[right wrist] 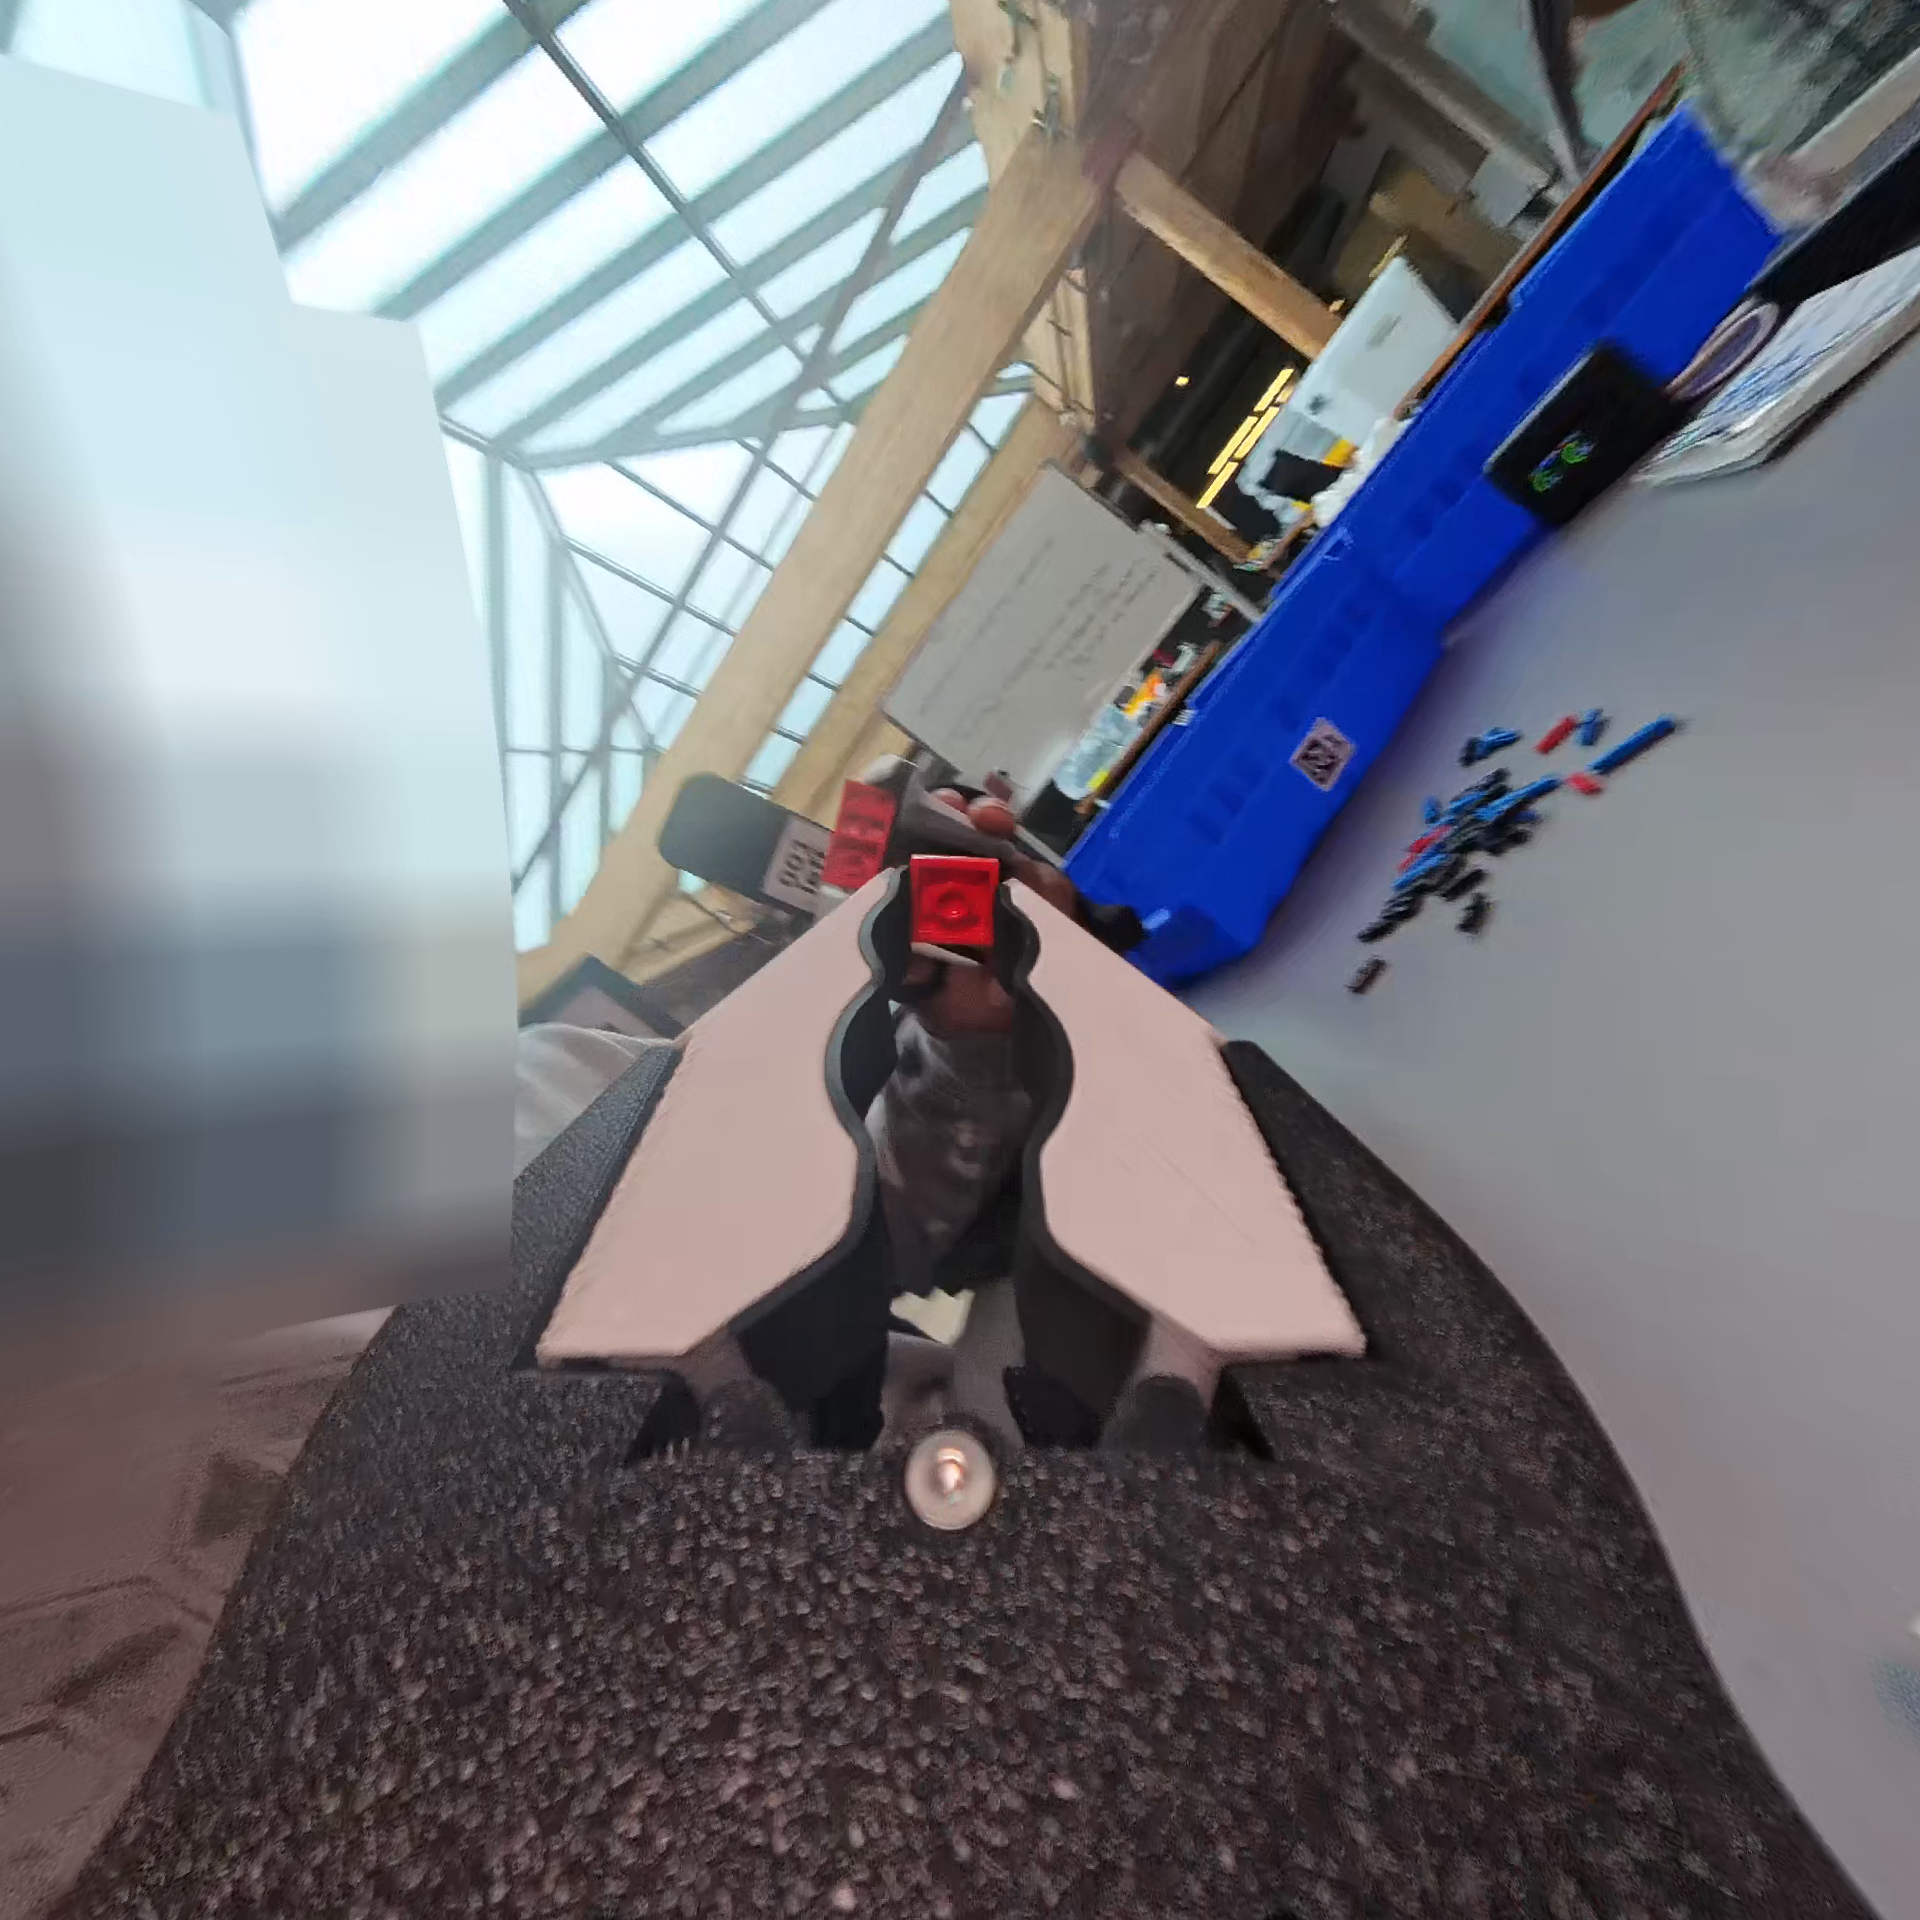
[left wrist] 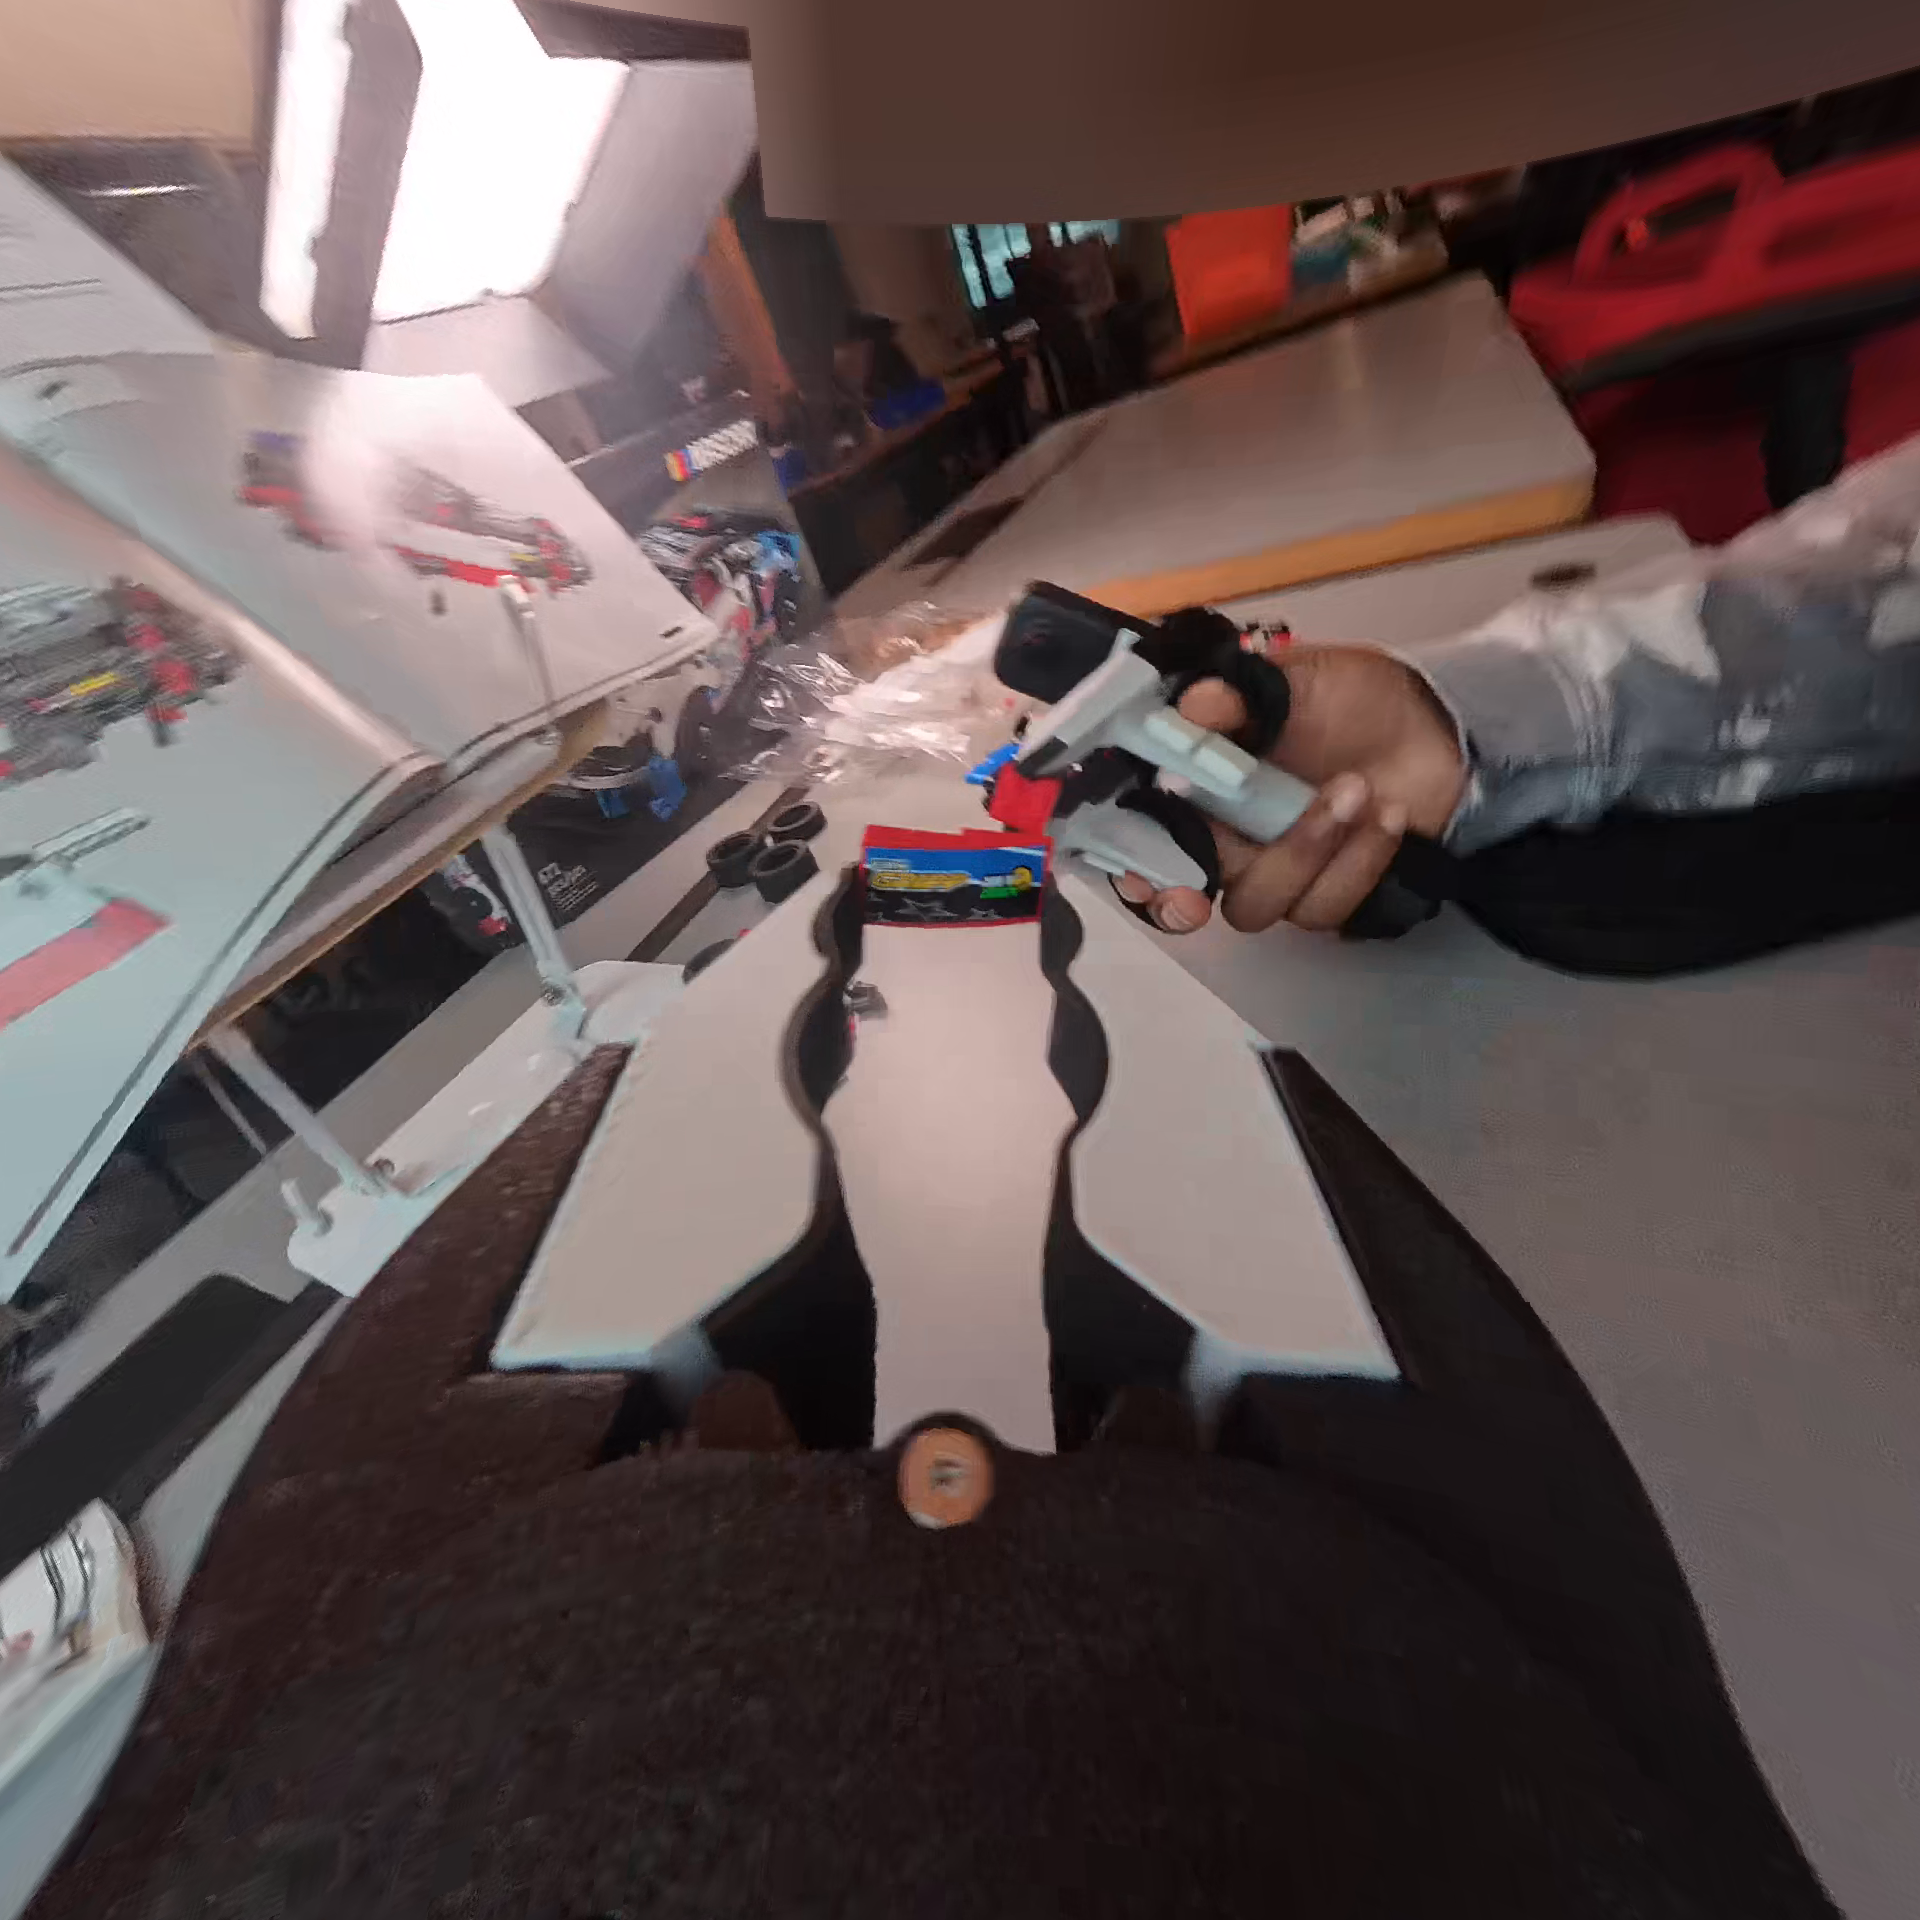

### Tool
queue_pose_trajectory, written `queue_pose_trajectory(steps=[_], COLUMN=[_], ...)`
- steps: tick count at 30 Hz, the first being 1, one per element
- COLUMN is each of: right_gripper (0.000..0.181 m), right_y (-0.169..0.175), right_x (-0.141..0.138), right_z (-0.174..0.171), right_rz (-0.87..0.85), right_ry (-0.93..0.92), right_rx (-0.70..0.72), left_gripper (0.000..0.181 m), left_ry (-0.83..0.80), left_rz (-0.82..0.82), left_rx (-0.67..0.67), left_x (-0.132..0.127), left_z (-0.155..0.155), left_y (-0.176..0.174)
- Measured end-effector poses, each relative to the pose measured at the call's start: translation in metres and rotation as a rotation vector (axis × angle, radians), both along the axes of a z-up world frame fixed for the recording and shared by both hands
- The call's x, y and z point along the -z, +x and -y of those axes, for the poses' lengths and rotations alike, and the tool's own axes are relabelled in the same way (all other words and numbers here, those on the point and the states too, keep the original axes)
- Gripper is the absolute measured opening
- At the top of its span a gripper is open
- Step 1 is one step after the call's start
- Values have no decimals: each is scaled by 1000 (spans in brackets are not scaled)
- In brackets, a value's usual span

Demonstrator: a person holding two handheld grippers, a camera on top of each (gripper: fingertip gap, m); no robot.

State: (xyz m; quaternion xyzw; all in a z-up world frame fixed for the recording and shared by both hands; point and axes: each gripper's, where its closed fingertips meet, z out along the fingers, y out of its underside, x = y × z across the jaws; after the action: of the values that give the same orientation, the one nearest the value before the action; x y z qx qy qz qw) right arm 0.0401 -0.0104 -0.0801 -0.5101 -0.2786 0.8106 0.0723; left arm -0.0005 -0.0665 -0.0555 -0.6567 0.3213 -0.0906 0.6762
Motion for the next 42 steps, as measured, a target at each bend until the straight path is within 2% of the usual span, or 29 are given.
queue_pose_trajectory(steps=[1, 3, 5, 8, 11, 14, 22, 28, 30, 32, 34, 36, 39, 42], right_gripper=[15, 15, 16, 16, 16, 16, 16, 16, 21, 25, 30, 33, 33, 34], right_y=[-3, -18, -24, -24, -19, -18, -18, -13, -10, -10, -13, -15, -9, -7], right_x=[5, 9, 20, 49, 91, 111, 89, 112, 124, 123, 107, 70, 13, -9], right_z=[6, 30, 36, 28, 31, 35, 34, 32, 32, 32, 34, 40, 52, 68], right_rz=[36, 56, 106, 252, 441, 520, 419, 511, 568, 570, 506, 363, 135, 36], right_ry=[109, 182, 250, 550, 906, 1060, 961, 1078, 1120, 1115, 1036, 828, 487, 282], right_rx=[9, -49, -78, -3, -9, -21, 8, -27, -56, -48, -27, -10, -61, -149], left_gripper=[31, 33, 34, 34, 34, 34, 34, 34, 34, 34, 34, 34, 35, 35], left_ry=[-19, -21, -67, -86, -72, -67, -65, -46, -28, -16, -9, -5, 13, 39], left_rz=[6, -73, -7, 88, 173, 200, 193, 189, 193, 203, 209, 194, 111, 9], left_rx=[-3, 64, 97, 122, 187, 219, 215, 253, 277, 299, 313, 311, 273, 236], left_x=[-2, 14, 19, 16, 8, 7, 9, 9, 6, 4, 3, 5, 12, 19], left_z=[1, 3, 0, 1, 6, 9, 8, 13, 16, 19, 21, 21, 18, 16], left_y=[-3, 19, 23, 11, 14, 18, 14, 20, 23, 25, 26, 27, 30, 36])
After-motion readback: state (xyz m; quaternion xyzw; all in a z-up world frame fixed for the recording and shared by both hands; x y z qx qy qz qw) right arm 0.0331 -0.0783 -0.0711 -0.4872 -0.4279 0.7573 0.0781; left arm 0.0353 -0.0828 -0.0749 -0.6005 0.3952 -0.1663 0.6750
